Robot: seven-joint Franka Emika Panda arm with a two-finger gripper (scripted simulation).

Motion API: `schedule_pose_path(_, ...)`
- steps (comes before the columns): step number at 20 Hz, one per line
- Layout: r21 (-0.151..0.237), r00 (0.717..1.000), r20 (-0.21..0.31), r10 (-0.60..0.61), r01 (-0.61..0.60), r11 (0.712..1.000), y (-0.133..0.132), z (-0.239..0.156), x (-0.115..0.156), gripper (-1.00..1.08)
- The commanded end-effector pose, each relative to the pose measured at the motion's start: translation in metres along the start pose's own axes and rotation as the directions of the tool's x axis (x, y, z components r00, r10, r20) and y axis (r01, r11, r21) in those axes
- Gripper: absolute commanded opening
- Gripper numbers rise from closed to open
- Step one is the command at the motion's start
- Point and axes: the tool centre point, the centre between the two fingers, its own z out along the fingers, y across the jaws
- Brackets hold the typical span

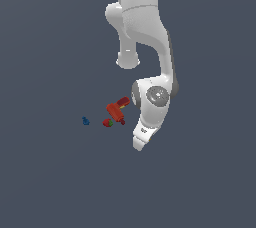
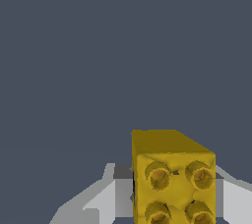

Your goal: Pick up a designated object from a clutter of objects.

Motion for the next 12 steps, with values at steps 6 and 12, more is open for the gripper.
schedule_pose_path(6, -0.001, 1.000, -0.001, -0.001, 0.001, 1.000, 0.002, -0.030, 0.008, -1.00)
schedule_pose_path(12, -0.001, 1.000, -0.001, -0.001, 0.001, 1.000, 0.006, -0.078, 0.019, -1.00)
